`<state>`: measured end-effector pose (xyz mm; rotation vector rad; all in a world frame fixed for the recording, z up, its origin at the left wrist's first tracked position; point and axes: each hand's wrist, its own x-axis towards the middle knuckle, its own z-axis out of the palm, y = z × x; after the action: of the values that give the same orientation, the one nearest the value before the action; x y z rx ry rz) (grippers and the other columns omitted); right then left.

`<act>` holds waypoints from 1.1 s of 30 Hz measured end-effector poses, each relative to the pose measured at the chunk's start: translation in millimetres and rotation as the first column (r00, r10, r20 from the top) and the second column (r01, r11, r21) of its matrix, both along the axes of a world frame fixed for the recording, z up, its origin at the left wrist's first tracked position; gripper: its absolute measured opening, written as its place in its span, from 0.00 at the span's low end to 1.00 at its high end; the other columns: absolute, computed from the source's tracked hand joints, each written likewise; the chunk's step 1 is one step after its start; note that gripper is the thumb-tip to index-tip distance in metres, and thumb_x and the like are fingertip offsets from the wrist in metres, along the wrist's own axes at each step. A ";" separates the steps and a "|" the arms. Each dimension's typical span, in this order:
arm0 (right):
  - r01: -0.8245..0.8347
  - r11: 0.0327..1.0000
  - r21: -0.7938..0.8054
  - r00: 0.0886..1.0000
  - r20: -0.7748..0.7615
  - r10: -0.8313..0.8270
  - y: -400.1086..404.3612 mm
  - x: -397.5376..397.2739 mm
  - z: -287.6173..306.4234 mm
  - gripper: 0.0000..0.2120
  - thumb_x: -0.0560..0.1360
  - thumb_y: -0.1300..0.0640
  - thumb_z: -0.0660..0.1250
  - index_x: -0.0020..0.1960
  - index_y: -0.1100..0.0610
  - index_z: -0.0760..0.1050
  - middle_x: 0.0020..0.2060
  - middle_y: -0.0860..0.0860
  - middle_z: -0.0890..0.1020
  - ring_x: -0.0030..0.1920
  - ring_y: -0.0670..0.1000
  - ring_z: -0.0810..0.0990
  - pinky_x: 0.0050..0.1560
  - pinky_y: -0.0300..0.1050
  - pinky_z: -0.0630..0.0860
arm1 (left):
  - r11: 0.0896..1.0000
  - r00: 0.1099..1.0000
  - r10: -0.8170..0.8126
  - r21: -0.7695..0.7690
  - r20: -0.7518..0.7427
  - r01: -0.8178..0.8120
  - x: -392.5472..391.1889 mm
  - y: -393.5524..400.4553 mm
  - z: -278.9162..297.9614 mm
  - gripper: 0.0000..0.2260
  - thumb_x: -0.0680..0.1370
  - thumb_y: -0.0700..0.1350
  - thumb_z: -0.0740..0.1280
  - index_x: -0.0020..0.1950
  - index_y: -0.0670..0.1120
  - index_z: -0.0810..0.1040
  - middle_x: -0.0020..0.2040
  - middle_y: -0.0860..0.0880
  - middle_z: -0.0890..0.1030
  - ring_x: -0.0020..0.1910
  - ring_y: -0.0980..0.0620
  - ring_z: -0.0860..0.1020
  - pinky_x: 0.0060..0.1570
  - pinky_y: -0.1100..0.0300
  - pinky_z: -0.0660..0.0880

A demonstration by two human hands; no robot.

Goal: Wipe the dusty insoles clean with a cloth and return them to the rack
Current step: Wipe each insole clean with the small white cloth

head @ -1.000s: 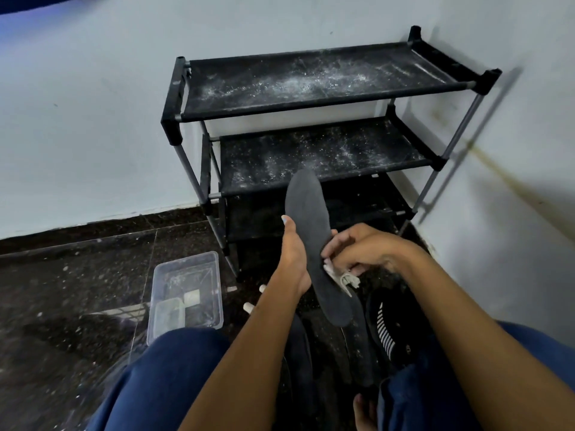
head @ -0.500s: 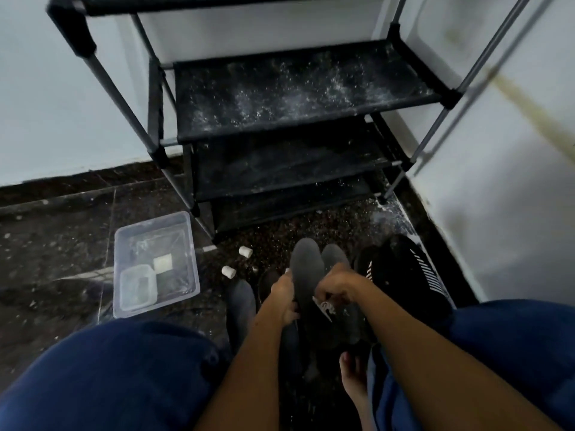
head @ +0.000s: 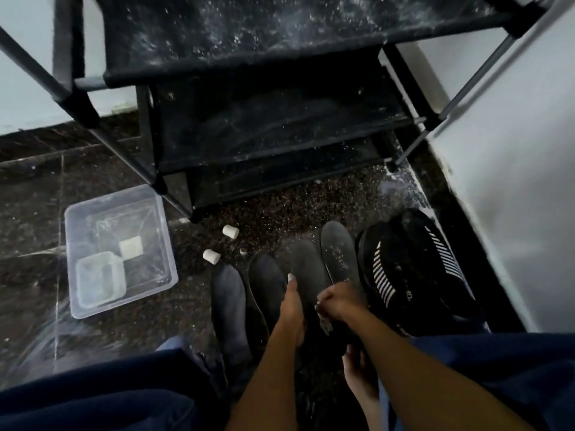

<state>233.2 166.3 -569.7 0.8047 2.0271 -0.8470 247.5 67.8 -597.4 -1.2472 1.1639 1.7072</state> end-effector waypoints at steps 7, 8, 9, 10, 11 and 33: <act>0.035 0.999 -0.041 0.999 0.018 -0.034 -3.2 -3.4 -20.7 0.05 0.67 0.56 0.74 0.43 0.52 0.81 0.51 0.51 0.83 0.56 0.53 0.79 0.61 0.45 0.74 | 0.999 0.999 0.032 0.009 0.002 -0.032 -6.4 4.2 0.5 0.36 0.75 0.69 0.54 0.71 0.43 0.68 0.65 0.40 0.74 0.60 0.42 0.76 0.43 0.55 0.76; 0.023 0.999 -0.033 0.999 0.030 -0.022 -2.3 -3.8 -21.1 0.08 0.68 0.56 0.73 0.47 0.53 0.82 0.52 0.51 0.82 0.56 0.52 0.79 0.60 0.43 0.74 | 0.999 0.999 0.035 0.008 -0.001 -0.035 -6.4 5.1 -1.6 0.37 0.74 0.70 0.54 0.71 0.43 0.69 0.65 0.41 0.75 0.60 0.42 0.76 0.45 0.54 0.76; 0.017 1.000 -0.021 0.999 0.037 -0.016 0.0 -3.5 -23.1 0.10 0.68 0.55 0.73 0.49 0.55 0.82 0.53 0.51 0.82 0.56 0.52 0.79 0.59 0.41 0.74 | 0.999 0.999 0.043 0.007 -0.003 -0.043 -7.4 6.5 -2.2 0.38 0.73 0.71 0.54 0.70 0.44 0.70 0.64 0.41 0.76 0.59 0.42 0.77 0.48 0.53 0.76; 0.016 1.000 -0.018 0.998 0.055 -0.015 1.7 -3.1 -23.5 0.12 0.68 0.55 0.73 0.51 0.55 0.82 0.53 0.51 0.83 0.55 0.52 0.79 0.58 0.41 0.75 | 0.999 0.998 0.055 0.003 -0.006 -0.055 -7.6 7.5 -5.4 0.40 0.71 0.73 0.55 0.70 0.44 0.70 0.63 0.42 0.77 0.58 0.43 0.77 0.51 0.52 0.77; 0.020 1.000 -0.024 0.997 0.074 -0.018 4.4 -2.2 -25.6 0.13 0.68 0.56 0.73 0.52 0.55 0.82 0.53 0.52 0.83 0.55 0.52 0.80 0.57 0.41 0.76 | 0.998 0.998 0.067 -0.003 -0.001 -0.067 -7.2 8.7 -7.8 0.43 0.66 0.75 0.56 0.69 0.45 0.71 0.62 0.42 0.78 0.57 0.42 0.78 0.53 0.50 0.77; 0.504 0.849 0.161 0.864 -0.072 -0.499 40.0 4.3 -32.4 0.18 0.69 0.58 0.71 0.57 0.63 0.77 0.54 0.60 0.81 0.54 0.58 0.80 0.44 0.39 0.72 | 0.232 0.403 -0.914 -0.759 0.044 0.609 0.5 49.0 16.1 0.16 0.80 0.49 0.57 0.63 0.41 0.73 0.65 0.40 0.68 0.64 0.40 0.67 0.61 0.52 0.65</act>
<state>237.5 206.3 -602.1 1.4764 1.9577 -0.9711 248.0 116.8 -581.3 -0.3316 2.3454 0.6780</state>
